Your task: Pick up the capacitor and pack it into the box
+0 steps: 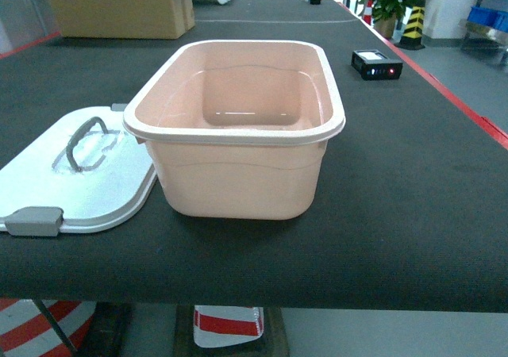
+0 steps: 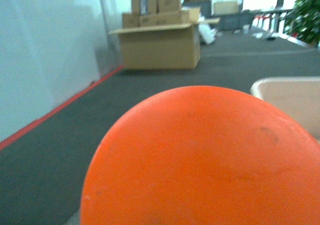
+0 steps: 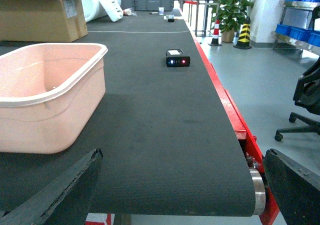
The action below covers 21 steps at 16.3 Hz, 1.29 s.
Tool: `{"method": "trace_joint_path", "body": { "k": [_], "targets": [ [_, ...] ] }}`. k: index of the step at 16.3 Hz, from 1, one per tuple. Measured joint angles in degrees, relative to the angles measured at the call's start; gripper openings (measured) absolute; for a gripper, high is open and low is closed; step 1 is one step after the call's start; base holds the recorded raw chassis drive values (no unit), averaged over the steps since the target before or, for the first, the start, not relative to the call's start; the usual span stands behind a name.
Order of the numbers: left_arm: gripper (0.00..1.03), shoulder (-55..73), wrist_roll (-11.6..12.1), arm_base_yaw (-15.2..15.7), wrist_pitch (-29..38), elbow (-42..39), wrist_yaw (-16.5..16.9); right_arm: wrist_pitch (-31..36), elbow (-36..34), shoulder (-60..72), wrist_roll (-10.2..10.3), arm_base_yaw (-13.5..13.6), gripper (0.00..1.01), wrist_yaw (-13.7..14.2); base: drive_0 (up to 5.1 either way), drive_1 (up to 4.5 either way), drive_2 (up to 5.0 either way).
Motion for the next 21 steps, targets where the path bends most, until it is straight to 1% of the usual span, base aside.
{"method": "trace_joint_path", "body": {
  "k": [1,2,3,4,5,6,7,8,9,10,11,13,14,15,16,17,19,21],
  "targets": [
    [0.43,11.9,0.1,-1.2,8.0,8.1,2.6,0.0,0.0,0.0,0.0,0.0,0.98,0.0,0.0,0.0,0.0],
    [0.43,20.6,0.0,-2.2,9.2,15.2,5.1,0.0,0.0,0.0,0.0,0.0,0.98,0.0,0.0,0.0,0.0],
    [0.43,44.5,-2.0,-5.7,2.1,36.7,9.6,0.0,0.0,0.0,0.0,0.0,0.98,0.0,0.0,0.0,0.0],
    [0.43,52.6,-3.5,-7.1,-1.0,47.1,10.8,0.0,0.0,0.0,0.0,0.0,0.98,0.0,0.0,0.0,0.0],
    [0.43,59.6,-4.4,-8.4,-4.0,56.8,11.1,0.0,0.0,0.0,0.0,0.0,0.98,0.0,0.0,0.0,0.0],
    [0.43,64.8,-5.0,-9.4,-6.1,63.8,11.5,0.0,0.0,0.0,0.0,0.0,0.98,0.0,0.0,0.0,0.0],
    [0.58,69.4,-5.2,-10.1,-5.6,68.7,12.2,0.0,0.0,0.0,0.0,0.0,0.98,0.0,0.0,0.0,0.0],
    [0.72,70.1,-5.6,-10.6,-5.6,68.9,12.3,0.0,0.0,0.0,0.0,0.0,0.98,0.1,0.0,0.0,0.0],
    [0.86,68.4,-5.8,-10.5,-3.6,66.6,11.9,0.0,0.0,0.0,0.0,0.0,0.98,0.0,0.0,0.0,0.0],
    [0.99,64.3,-5.8,-9.4,-2.1,62.1,12.3,0.0,0.0,0.0,0.0,0.0,0.98,0.0,0.0,0.0,0.0],
    [0.97,59.8,-5.7,-6.8,-0.1,57.4,13.0,0.0,0.0,0.0,0.0,0.0,0.98,0.0,0.0,0.0,0.0],
    [0.98,52.1,-4.9,1.3,2.3,47.5,14.8,0.0,0.0,0.0,0.0,0.0,0.98,0.0,0.0,0.0,0.0],
    [0.98,50.9,-4.4,6.5,4.1,43.1,16.3,0.0,0.0,0.0,0.0,0.0,0.98,0.0,0.0,0.0,0.0],
    [0.98,51.8,-3.4,10.5,5.4,40.6,17.7,0.0,0.0,0.0,0.0,0.0,0.98,0.0,0.0,0.0,0.0],
    [0.98,55.1,-3.1,13.6,6.8,40.4,19.3,0.0,0.0,0.0,0.0,0.0,0.98,0.0,0.0,0.0,0.0],
    [0.98,59.1,-3.0,15.0,7.8,41.5,20.6,0.0,0.0,0.0,0.0,0.0,0.98,0.0,0.0,0.0,0.0],
    [0.98,68.2,-3.5,15.5,6.9,47.1,22.7,0.0,0.0,0.0,0.0,0.0,0.98,0.0,0.0,0.0,0.0],
    [0.98,75.2,-4.2,15.6,3.8,53.4,24.2,0.0,0.0,0.0,0.0,0.0,0.98,0.0,0.0,0.0,0.0]
  ]
}}
